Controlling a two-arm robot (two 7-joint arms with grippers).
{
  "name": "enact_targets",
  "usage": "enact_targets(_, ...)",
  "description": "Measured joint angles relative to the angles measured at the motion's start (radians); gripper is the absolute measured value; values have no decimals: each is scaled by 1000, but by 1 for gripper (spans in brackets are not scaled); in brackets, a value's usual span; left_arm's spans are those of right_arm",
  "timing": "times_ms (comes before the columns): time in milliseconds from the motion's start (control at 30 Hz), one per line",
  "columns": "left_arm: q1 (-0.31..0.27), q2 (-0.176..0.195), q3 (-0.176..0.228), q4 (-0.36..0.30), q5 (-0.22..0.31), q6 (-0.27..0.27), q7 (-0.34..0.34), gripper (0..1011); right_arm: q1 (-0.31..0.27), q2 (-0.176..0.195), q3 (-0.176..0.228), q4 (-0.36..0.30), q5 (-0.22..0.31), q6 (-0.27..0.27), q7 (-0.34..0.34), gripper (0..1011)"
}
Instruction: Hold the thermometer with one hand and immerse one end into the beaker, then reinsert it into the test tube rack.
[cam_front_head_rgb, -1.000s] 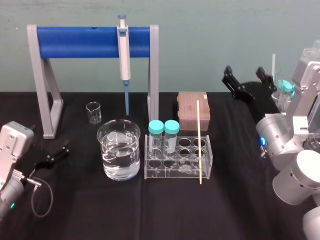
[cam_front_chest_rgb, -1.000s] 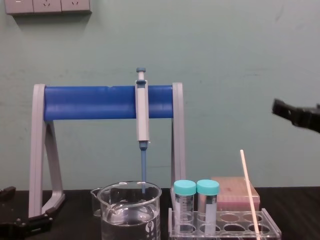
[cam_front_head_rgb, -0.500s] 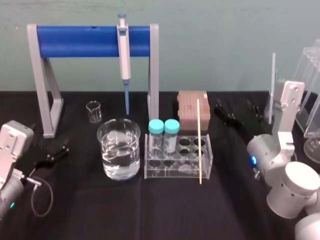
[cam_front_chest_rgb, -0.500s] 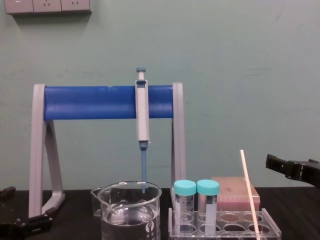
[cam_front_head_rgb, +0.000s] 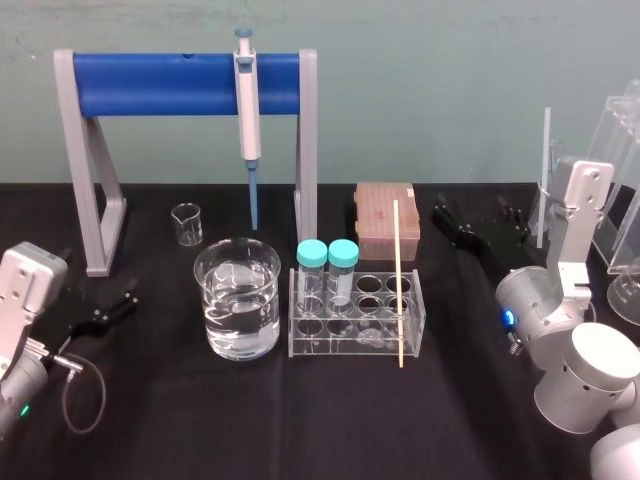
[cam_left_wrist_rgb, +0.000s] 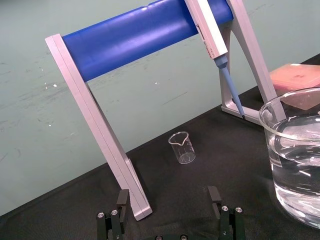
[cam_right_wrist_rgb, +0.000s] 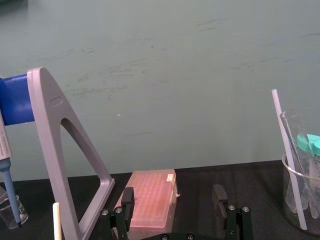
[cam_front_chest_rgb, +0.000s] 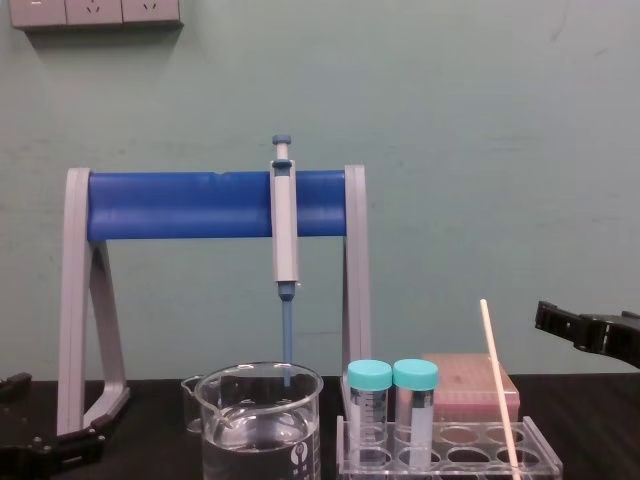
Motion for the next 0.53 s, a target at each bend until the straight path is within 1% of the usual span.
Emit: enact_targets(533, 0, 0, 0, 0, 0, 0, 0, 1004, 0, 0, 1, -2, -1, -4, -4, 1003)
